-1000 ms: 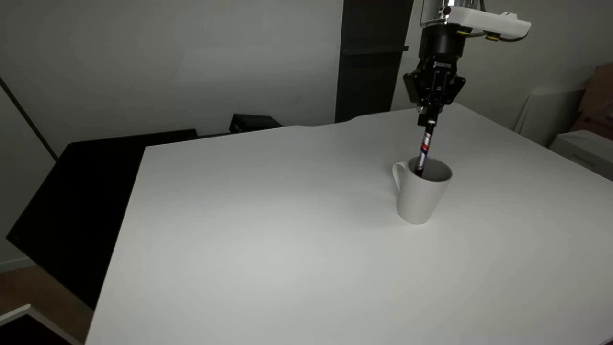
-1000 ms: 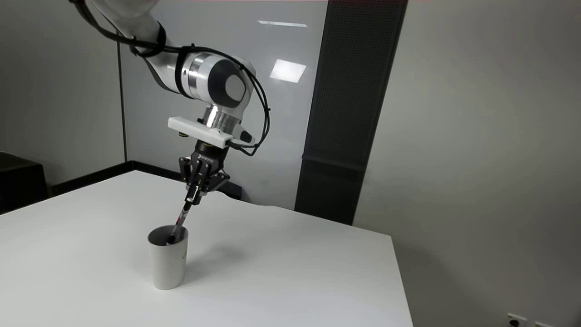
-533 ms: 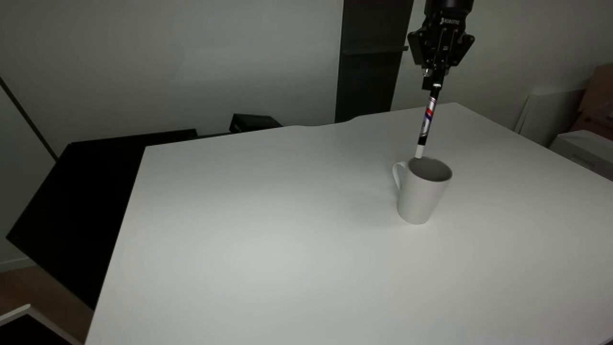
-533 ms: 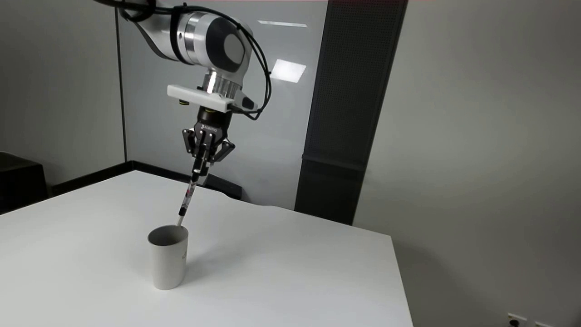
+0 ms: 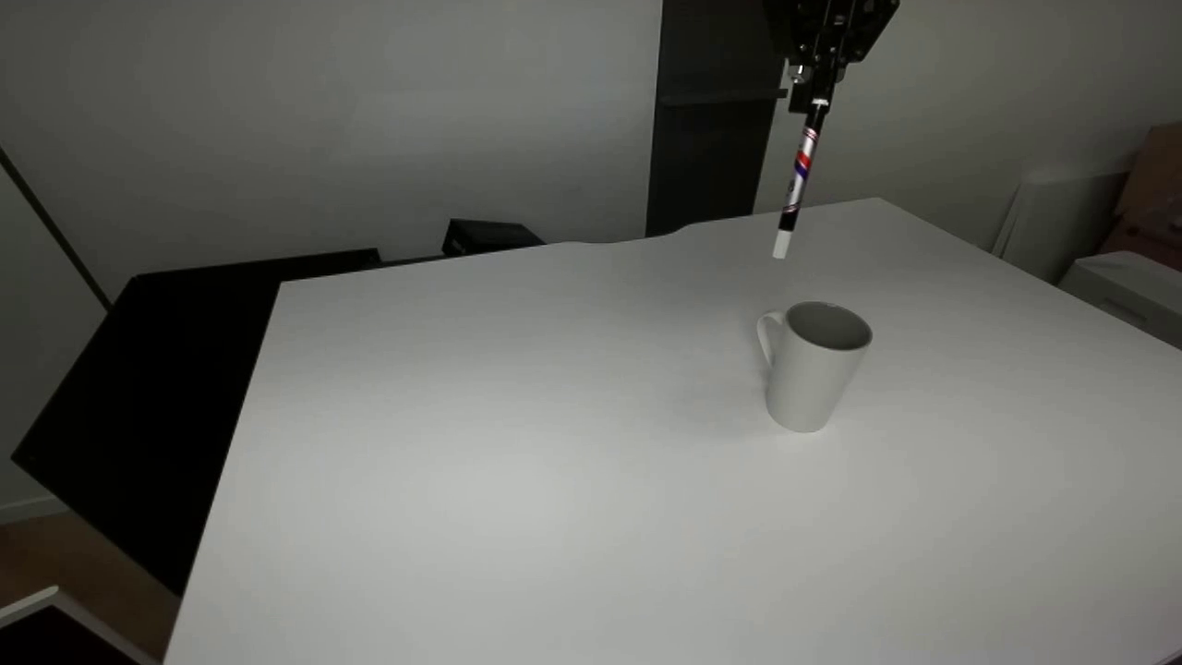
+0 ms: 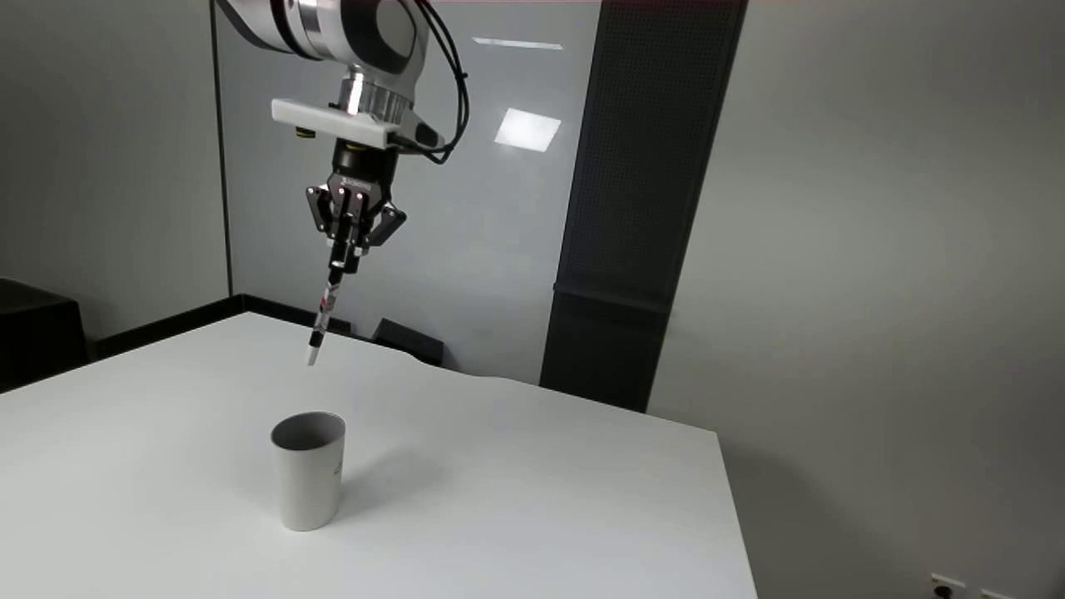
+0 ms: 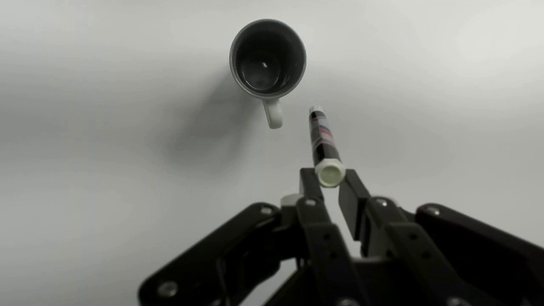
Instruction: Remove the marker from the mug and put it on the table
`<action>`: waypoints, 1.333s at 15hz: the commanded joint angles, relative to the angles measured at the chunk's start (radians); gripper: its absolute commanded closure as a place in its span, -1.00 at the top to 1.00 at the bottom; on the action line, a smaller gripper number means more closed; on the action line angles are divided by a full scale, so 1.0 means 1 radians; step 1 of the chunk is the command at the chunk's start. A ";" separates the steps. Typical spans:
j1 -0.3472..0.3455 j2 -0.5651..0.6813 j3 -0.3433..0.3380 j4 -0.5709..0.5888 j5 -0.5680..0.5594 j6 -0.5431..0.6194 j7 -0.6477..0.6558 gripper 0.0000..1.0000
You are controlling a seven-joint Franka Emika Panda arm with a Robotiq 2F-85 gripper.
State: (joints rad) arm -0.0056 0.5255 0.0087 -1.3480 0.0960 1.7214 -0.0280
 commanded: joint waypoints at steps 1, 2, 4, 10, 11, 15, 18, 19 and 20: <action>0.040 0.022 0.019 0.042 -0.010 -0.027 0.044 -0.86; 0.050 0.028 0.024 0.043 -0.010 -0.030 0.044 -0.86; 0.064 0.045 0.048 0.045 0.016 -0.065 0.025 -0.86; 0.105 0.141 0.084 0.054 0.035 -0.087 0.027 -0.86; 0.114 0.165 0.079 0.065 0.025 -0.093 0.041 -0.86; 0.123 0.286 0.064 0.160 0.026 -0.195 0.110 -0.86; 0.124 0.379 0.055 0.252 0.031 -0.272 0.161 -0.86; 0.122 0.413 0.055 0.291 0.037 -0.310 0.176 -0.86; 0.121 0.446 0.054 0.328 0.042 -0.348 0.192 -0.86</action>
State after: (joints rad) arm 0.1095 0.8561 0.0721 -1.1894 0.1219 1.4951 0.0847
